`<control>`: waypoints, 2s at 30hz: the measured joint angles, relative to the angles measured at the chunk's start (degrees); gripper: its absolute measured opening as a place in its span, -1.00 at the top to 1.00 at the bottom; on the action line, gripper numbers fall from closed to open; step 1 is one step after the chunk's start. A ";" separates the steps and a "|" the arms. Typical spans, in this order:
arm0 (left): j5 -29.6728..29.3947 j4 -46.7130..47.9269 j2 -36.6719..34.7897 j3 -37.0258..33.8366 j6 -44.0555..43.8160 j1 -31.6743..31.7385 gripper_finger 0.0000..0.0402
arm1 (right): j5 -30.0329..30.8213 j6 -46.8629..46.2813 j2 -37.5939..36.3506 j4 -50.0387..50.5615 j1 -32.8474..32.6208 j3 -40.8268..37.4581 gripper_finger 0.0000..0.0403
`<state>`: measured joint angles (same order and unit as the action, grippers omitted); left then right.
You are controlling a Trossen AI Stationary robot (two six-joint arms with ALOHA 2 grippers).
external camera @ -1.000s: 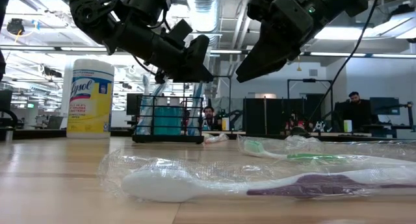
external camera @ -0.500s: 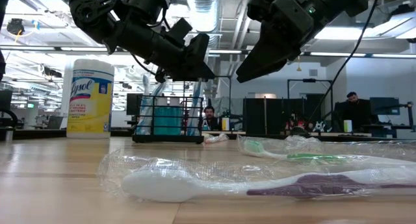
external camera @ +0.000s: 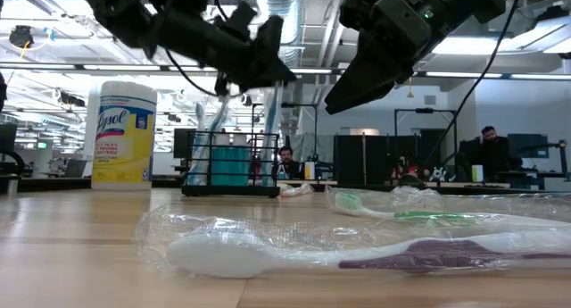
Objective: Pick & Place toothbrushing station
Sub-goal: Put the blue toothbrush into the mesh organizer, then put the right orange toothbrush into the mesh organizer
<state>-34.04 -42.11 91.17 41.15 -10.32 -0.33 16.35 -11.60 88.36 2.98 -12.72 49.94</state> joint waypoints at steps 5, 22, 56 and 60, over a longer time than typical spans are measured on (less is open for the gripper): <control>0.06 0.02 -3.63 0.02 2.95 -1.65 0.52 | 0.00 0.00 0.00 -0.01 0.01 0.01 -0.06; -1.32 6.19 -3.12 -0.02 2.33 2.36 0.43 | -0.01 -0.02 0.00 -0.22 -0.01 0.01 -0.06; 7.73 17.21 -17.88 2.78 6.67 19.88 0.34 | -0.01 0.32 0.00 -0.06 0.04 0.01 -0.06; 9.93 21.84 -16.35 5.83 6.65 24.39 0.35 | -0.01 2.42 0.00 -0.07 0.04 0.01 -0.06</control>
<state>-24.10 -20.27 74.82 46.98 -3.67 24.05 16.34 -9.18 88.36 2.92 -12.69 49.95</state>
